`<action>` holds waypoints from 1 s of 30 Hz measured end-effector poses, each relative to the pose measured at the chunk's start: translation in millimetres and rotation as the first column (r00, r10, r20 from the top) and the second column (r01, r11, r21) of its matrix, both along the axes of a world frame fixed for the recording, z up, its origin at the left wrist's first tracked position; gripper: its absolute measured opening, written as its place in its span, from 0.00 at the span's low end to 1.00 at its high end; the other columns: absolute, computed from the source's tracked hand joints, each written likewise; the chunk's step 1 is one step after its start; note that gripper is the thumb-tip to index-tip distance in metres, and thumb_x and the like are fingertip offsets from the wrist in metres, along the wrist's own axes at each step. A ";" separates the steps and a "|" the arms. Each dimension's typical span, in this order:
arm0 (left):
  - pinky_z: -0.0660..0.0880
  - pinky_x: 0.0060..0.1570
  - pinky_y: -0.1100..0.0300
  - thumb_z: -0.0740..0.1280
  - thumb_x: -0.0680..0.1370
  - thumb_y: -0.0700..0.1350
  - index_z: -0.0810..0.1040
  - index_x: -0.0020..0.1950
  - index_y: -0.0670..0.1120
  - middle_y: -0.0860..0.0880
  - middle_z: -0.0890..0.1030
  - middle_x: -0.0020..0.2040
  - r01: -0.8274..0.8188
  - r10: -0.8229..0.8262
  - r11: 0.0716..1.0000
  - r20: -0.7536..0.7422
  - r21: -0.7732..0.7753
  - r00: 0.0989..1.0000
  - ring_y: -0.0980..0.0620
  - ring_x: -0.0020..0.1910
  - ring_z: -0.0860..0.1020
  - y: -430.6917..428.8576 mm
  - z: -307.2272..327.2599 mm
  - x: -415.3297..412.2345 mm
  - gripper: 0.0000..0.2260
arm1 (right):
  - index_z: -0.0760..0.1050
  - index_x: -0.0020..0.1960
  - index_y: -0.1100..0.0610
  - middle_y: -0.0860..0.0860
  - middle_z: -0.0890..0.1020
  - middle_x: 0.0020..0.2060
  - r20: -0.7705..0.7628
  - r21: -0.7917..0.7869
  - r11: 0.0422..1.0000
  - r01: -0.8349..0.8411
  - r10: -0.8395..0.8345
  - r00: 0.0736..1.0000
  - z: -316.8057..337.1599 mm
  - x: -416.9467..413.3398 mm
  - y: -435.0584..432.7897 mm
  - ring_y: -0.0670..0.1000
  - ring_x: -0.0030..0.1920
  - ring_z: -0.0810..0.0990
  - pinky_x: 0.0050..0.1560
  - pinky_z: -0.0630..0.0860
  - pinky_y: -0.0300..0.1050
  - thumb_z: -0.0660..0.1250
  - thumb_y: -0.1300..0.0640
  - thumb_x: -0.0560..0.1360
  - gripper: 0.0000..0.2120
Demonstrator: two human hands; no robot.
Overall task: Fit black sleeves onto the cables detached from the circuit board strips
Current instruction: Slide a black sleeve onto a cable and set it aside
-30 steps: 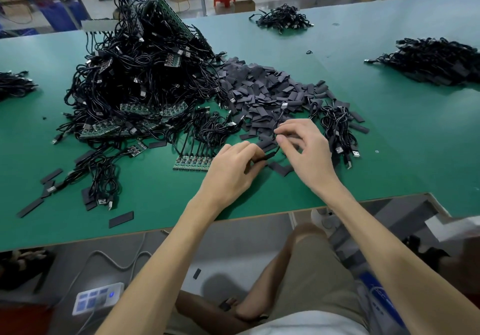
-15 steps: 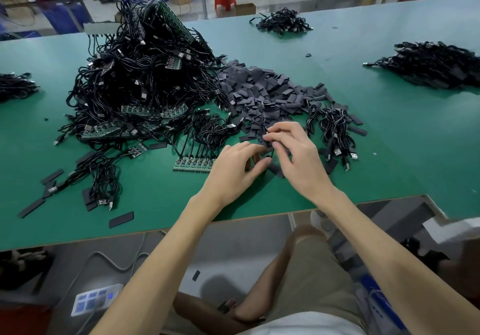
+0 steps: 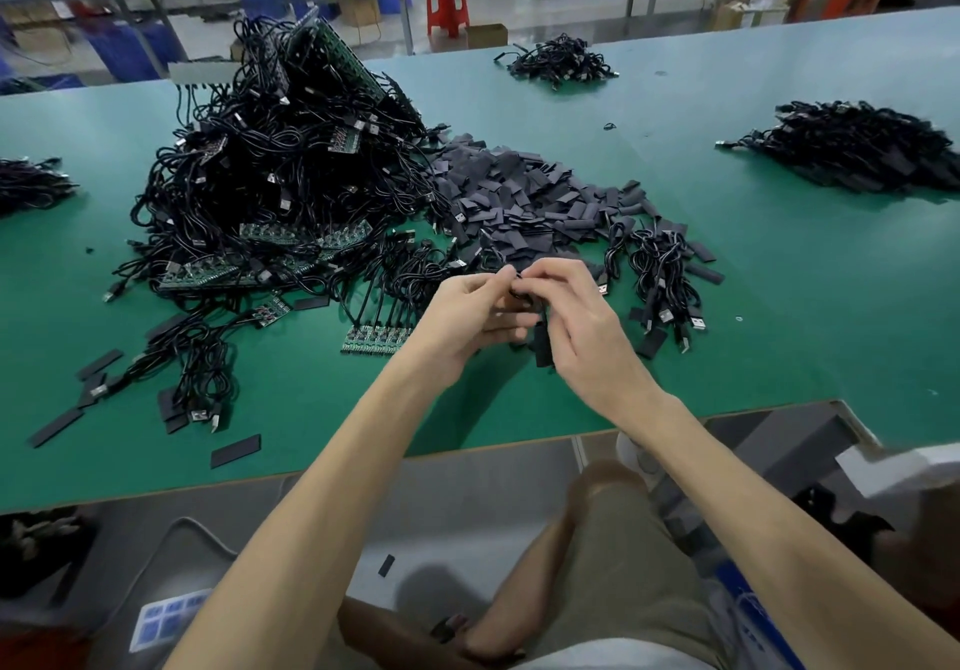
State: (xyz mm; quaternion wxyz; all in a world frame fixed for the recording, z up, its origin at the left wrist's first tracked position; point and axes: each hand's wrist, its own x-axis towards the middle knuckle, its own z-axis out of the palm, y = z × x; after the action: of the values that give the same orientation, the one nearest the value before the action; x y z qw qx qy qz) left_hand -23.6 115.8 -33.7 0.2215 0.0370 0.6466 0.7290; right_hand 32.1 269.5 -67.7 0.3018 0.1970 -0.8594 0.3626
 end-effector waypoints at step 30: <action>0.79 0.28 0.59 0.68 0.81 0.41 0.81 0.55 0.36 0.43 0.80 0.46 0.226 -0.392 0.859 -0.306 -0.460 0.868 0.45 0.31 0.85 108.9 56.0 -22.0 0.09 | 0.74 0.66 0.65 0.63 0.75 0.67 0.404 0.475 0.879 0.034 -0.252 0.879 -1.5 -13.9 -12.3 0.59 0.73 0.62 0.74 0.57 0.53 0.57 0.55 0.85 0.17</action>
State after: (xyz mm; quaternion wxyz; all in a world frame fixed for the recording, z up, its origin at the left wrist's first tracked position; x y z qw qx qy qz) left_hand -45.6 224.7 22.2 0.2075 0.2392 0.8005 0.5089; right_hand 18.3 257.1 -69.3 0.0647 0.1058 -0.9787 0.1635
